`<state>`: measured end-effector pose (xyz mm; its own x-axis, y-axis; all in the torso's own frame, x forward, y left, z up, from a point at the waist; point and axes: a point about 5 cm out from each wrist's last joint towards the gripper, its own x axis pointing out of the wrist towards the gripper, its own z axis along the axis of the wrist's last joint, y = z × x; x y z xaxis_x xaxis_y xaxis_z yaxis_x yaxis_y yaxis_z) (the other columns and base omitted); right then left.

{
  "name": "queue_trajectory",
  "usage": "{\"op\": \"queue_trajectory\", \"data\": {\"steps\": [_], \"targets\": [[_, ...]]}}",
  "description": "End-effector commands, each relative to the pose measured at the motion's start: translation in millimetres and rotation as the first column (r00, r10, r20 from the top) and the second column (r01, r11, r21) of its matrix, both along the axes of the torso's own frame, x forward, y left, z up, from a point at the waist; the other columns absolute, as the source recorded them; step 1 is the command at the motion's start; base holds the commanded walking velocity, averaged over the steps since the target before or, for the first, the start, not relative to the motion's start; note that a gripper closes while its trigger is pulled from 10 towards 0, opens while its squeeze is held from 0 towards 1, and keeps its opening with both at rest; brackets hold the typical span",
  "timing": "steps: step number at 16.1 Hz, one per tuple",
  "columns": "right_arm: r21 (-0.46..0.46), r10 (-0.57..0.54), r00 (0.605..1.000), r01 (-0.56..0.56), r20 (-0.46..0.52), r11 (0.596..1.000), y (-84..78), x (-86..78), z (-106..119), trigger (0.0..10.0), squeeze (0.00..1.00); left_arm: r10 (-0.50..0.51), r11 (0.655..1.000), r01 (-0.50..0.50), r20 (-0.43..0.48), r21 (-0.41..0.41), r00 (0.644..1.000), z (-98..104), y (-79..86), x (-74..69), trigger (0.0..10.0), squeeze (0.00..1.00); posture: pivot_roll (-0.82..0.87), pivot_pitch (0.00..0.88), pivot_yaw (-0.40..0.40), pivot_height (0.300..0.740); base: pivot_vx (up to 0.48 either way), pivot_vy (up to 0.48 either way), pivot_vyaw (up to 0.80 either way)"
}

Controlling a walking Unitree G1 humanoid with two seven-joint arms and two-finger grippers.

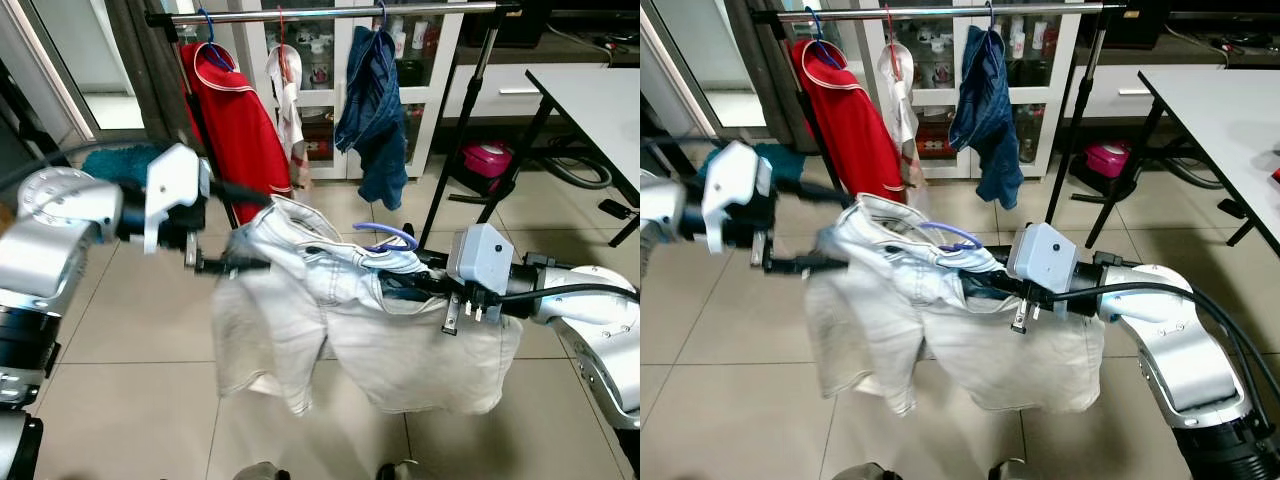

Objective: Hang hanger

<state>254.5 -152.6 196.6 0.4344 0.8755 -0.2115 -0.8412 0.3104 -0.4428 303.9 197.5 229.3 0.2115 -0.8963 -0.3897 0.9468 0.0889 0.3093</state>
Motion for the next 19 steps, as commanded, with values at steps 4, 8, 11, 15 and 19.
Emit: {"op": "queue_trajectory", "data": {"steps": [4, 8, 11, 15, 19], "targets": [[-0.047, 0.112, 0.988, -0.108, 0.103, 0.993, 9.2, -7.7, 15.6, 0.0, 0.0, -0.139, 0.986, 0.136, 0.033, 0.094, 0.99, -5.3, -15.4, 11.5, 10.0, 0.0, -0.1, 0.037, 0.081, 0.74, 0.0, 0.0, 0.0], [-0.084, 0.122, 0.988, -0.114, 0.1, 0.99, 7.6, -10.0, 10.9, 0.0, 0.0, -0.16, 0.985, 0.153, 0.095, 0.081, 0.983, 8.8, -16.6, 20.5, 0.0, 0.0, -0.11, 0.04, 0.092, 0.74, 0.0, 0.0, 0.0], [-0.106, 0.134, 0.986, -0.124, 0.099, 0.987, 7.2, -11.6, 7.7, 0.0, 0.0, -0.163, 0.984, 0.154, 0.104, 0.091, 0.981, 11.9, -15.6, 29.9, 3.6, 0.0, -0.11, 0.039, 0.096, 0.74, 0.0, 0.0, 0.0], [-0.115, 0.161, 0.981, -0.149, 0.107, 0.982, 9.4, -13.8, 9.2, 0.0, 0.0, -0.238, 0.965, 0.236, -0.001, 0.118, 0.971, -2.3, -21.2, 31.8, 0.0, 0.0, -0.13, 0.037, 0.109, 0.74, 0.0, 0.0, 0.0], [-0.129, 0.182, 0.978, -0.168, 0.101, 0.977, 9.5, -16.6, 8.6, 0.0, 0.0, -0.251, 0.952, 0.261, -0.077, 0.162, 0.965, -11.1, -23.1, 31.5, 0.0, 0.0, -0.13, 0.036, 0.113, 0.74, 0.0, 0.0, 0.0]]}}
